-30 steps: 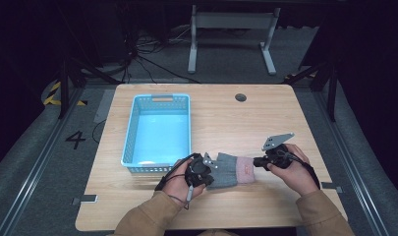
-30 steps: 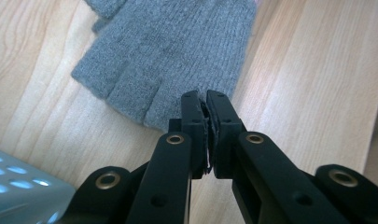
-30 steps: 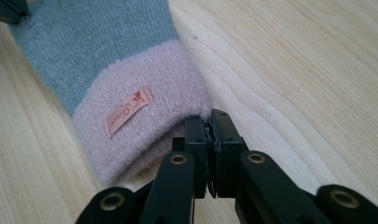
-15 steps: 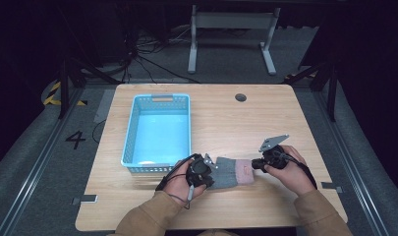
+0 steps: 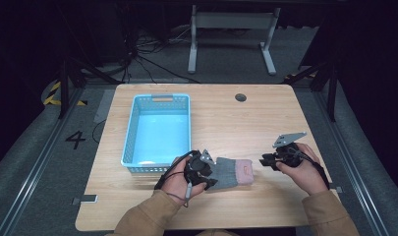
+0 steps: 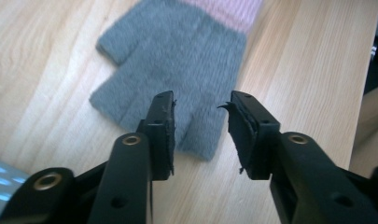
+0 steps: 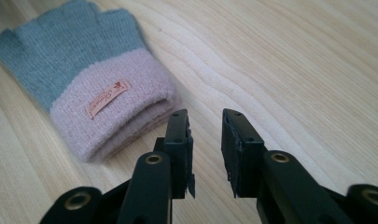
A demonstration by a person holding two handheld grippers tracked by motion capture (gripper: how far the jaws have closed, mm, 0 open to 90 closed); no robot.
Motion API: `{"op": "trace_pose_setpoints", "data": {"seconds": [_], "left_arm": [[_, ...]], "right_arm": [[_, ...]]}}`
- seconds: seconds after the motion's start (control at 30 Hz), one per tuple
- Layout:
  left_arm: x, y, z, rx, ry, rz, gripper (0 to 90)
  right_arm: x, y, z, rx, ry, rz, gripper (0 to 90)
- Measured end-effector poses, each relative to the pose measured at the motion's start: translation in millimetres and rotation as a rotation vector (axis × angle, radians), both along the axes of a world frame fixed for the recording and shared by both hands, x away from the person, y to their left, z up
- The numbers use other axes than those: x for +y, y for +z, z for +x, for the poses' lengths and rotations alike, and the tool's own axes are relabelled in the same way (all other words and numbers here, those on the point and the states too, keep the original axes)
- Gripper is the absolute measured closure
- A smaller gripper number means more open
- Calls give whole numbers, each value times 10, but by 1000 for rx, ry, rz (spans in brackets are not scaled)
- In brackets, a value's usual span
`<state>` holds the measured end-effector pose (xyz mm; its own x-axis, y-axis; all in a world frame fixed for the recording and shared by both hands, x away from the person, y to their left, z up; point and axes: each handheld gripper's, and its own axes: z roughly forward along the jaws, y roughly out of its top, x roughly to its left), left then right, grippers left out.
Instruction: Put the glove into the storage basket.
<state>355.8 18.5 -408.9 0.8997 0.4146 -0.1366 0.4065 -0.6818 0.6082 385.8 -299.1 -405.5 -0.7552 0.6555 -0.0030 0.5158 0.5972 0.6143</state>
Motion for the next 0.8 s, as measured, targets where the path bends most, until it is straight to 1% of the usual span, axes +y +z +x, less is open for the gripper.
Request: {"op": "trace_pose_setpoints", "data": {"seconds": [0.03, 0.13, 0.17, 0.2, 0.27, 0.3, 0.33, 0.37, 0.4, 0.53, 0.57, 0.6, 0.67, 0.7, 0.73, 0.8], "left_arm": [[-10, 17, -5, 5, 12, -11, 605], [-43, 49, 4, -7, 16, -21, 567], [-51, 60, 13, -7, 8, -11, 544], [-70, 63, 14, -6, 11, -16, 537], [-112, 71, 25, -19, 15, -21, 522], [-130, 79, 38, -25, 3, -14, 510], [-157, 80, 42, -28, 8, -21, 501], [-179, 84, 56, -32, 3, -14, 492], [-207, 80, 65, -34, 6, -22, 482], [-289, 46, 123, -35, 8, -46, 450], [-308, 29, 139, -36, 14, -47, 426], [-325, 10, 156, -36, 18, -46, 403], [-367, -43, 195, -23, 24, -38, 402], [-367, -43, 195, -23, 24, -38, 399], [-390, -78, 219, -34, 16, -18, 389], [-400, -109, 235, -30, 17, -18, 384]], "right_arm": [[-18, 17, -8, -4, -8, 6, 722], [-64, 56, -24, -12, -17, 20, 716], [-77, 65, -28, -12, -21, 25, 713], [-92, 76, -30, -12, -24, 28, 710], [-117, 86, -31, -15, -33, 36, 706], [-129, 91, -31, -15, -35, 37, 703], [-138, 95, -32, -16, -38, 40, 700], [-145, 98, -35, -15, -40, 44, 697], [-151, 102, -36, -17, -41, 45, 695], [-170, 122, -45, -20, -45, 61, 679], [-172, 125, -48, -19, -46, 65, 675], [-173, 127, -51, -18, -48, 70, 671], [-182, 129, -52, -17, -48, 80, 659], [-182, 129, -52, -17, -48, 80, 659], [-187, 132, -54, -20, -49, 81, 652], [-192, 135, -57, -25, -46, 86, 648]]}}
